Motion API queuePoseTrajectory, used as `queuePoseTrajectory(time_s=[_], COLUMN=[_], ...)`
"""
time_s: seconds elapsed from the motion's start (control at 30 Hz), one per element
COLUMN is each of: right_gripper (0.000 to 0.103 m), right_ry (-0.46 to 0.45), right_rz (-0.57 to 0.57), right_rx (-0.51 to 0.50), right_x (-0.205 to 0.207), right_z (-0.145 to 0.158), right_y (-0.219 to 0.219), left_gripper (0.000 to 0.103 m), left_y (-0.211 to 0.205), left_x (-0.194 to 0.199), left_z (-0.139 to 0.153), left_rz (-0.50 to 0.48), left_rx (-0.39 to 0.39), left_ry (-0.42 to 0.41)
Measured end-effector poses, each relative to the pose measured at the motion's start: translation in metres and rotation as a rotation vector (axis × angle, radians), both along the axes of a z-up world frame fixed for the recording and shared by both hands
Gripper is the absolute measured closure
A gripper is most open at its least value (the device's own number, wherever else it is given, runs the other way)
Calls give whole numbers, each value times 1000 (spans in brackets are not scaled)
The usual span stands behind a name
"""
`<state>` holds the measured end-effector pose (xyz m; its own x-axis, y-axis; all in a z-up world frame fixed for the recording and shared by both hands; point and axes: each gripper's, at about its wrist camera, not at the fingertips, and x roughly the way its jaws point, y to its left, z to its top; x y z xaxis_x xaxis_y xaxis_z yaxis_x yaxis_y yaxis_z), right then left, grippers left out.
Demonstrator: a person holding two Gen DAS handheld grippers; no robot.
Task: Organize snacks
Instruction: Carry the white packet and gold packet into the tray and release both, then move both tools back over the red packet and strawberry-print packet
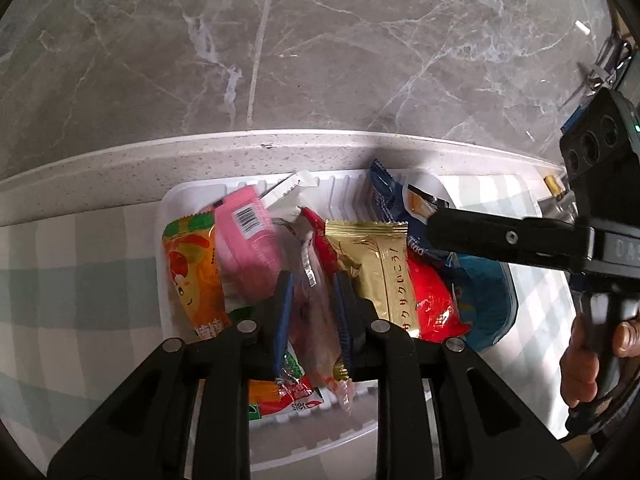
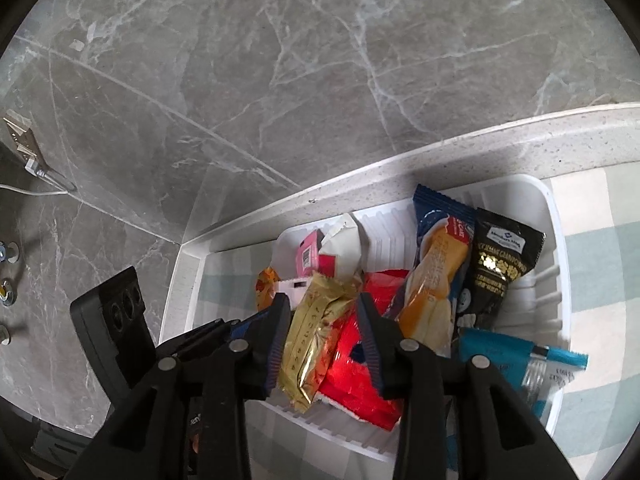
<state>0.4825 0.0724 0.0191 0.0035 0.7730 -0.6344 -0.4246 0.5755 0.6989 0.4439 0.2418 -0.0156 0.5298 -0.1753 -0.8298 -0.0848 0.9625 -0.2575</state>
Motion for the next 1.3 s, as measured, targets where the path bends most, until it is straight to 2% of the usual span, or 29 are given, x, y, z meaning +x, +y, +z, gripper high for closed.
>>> queuePoseTrajectory(time_s=[0.1, 0.13, 0.17, 0.47, 0.63, 0.93, 1.03, 1.13, 1.3], right_gripper=[62, 61, 60, 54, 50, 48, 48, 47, 46], right_ry=[-11, -15, -19, -66, -132, -249, -266, -274, -304], right_rz=[3, 5, 8, 39, 103, 309, 371, 431, 514], right_rx=[11, 13, 15, 2, -35, -129, -162, -185, -238], right_x=[-7, -10, -14, -58, -99, -203, -235, -264, -303], right_z=[5, 6, 9, 25, 30, 24, 18, 10, -4], right_y=[-5, -5, -5, -32, -50, -83, -88, -92, -93], left_gripper=[68, 61, 60, 57, 55, 54, 54, 53, 53], left_y=[1, 1, 2, -17, -30, -51, -56, -63, -67], left_x=[-4, -6, -9, -58, -99, -198, -231, -262, -295], left_z=[3, 5, 7, 31, 37, 32, 28, 20, 5], left_rz=[16, 22, 26, -20, -59, -131, -163, -206, -270], left_rx=[-10, -12, -11, 46, 73, 89, 90, 130, 138], left_ry=[-13, -19, -25, -60, -60, -17, -1, 25, 66])
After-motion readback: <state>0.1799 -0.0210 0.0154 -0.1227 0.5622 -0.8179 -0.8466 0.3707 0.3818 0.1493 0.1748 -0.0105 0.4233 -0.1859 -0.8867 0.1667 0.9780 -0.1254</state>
